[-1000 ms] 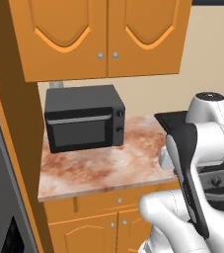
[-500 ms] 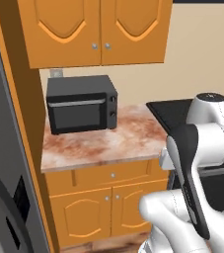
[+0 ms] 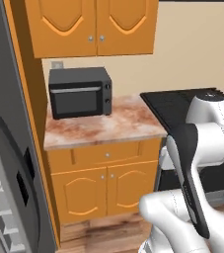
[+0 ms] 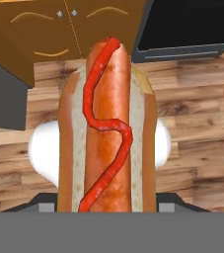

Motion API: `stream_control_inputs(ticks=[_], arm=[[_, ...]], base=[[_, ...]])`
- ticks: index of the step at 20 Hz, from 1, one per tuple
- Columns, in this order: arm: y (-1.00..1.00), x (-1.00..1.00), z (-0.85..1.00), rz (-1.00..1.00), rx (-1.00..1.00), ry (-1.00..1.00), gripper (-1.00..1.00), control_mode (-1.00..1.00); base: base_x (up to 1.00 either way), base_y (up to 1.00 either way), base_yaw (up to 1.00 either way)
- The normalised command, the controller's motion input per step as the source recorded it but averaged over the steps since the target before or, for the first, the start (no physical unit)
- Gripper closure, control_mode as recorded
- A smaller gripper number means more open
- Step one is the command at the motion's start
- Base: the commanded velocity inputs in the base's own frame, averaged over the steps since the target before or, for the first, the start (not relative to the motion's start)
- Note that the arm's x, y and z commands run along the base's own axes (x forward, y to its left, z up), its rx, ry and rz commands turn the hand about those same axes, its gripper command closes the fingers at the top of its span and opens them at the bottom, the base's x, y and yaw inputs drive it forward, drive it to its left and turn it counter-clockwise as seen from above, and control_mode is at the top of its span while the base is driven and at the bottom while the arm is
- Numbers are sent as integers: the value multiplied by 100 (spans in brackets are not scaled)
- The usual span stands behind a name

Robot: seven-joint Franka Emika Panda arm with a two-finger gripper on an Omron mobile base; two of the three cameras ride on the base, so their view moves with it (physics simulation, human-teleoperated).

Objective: Store the hot dog in the freezer for long-term storage. Close the freezer door after placing the cooked food.

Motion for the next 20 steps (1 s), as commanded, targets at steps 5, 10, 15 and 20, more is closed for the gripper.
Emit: stream_control_inputs(ticks=[5, 10, 15, 20], arm=[[0, 0, 0, 0, 0, 0, 100, 100], [0, 0, 0, 0, 0, 0, 100, 100], [0, 0, 0, 0, 0, 0, 100, 100], [0, 0, 0, 0, 0, 0, 100, 100]], base=[[-73, 19, 18], [-49, 0, 49], [-52, 2, 56], [-62, 17, 60]])
